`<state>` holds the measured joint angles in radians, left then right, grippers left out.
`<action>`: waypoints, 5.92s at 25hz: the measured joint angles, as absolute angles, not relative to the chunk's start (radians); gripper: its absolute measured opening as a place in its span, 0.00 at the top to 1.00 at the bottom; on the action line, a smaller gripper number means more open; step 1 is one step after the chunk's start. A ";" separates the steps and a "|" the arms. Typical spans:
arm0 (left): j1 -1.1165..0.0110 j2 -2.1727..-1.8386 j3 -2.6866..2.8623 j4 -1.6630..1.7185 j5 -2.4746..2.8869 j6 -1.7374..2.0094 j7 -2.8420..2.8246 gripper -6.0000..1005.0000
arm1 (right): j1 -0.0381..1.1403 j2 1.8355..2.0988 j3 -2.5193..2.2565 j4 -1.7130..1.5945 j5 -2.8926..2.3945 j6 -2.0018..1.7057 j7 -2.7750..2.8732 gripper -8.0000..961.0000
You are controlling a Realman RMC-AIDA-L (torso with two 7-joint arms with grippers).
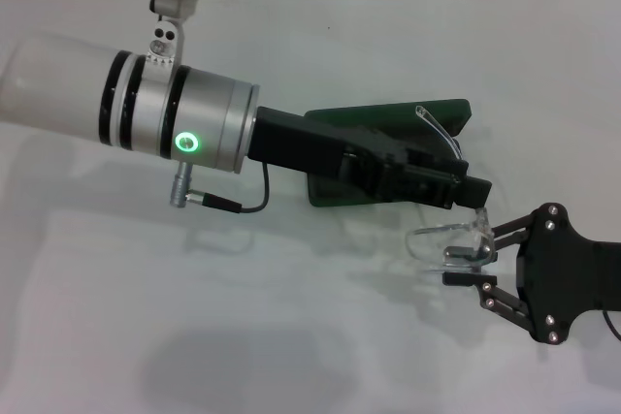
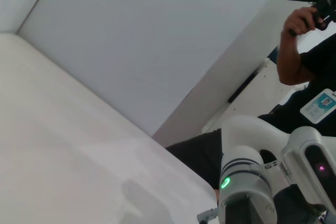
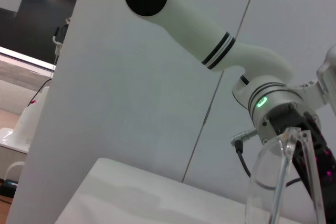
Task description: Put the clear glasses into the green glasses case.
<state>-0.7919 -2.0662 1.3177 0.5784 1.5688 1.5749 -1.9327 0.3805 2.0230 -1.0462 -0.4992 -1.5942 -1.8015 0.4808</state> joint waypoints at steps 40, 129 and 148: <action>-0.539 -2.104 1.201 0.344 1.351 1.535 -0.711 0.46 | 0.481 2.024 -0.987 -0.480 -1.470 -2.134 1.043 0.87; -0.443 -2.100 1.752 0.288 0.205 1.462 -0.150 0.47 | 0.448 1.988 -1.089 -0.636 -1.525 -1.869 1.264 0.87; -0.421 -2.039 1.750 0.203 0.052 1.400 -0.814 0.47 | 0.431 2.019 -1.478 -1.376 -2.088 -1.338 1.687 0.87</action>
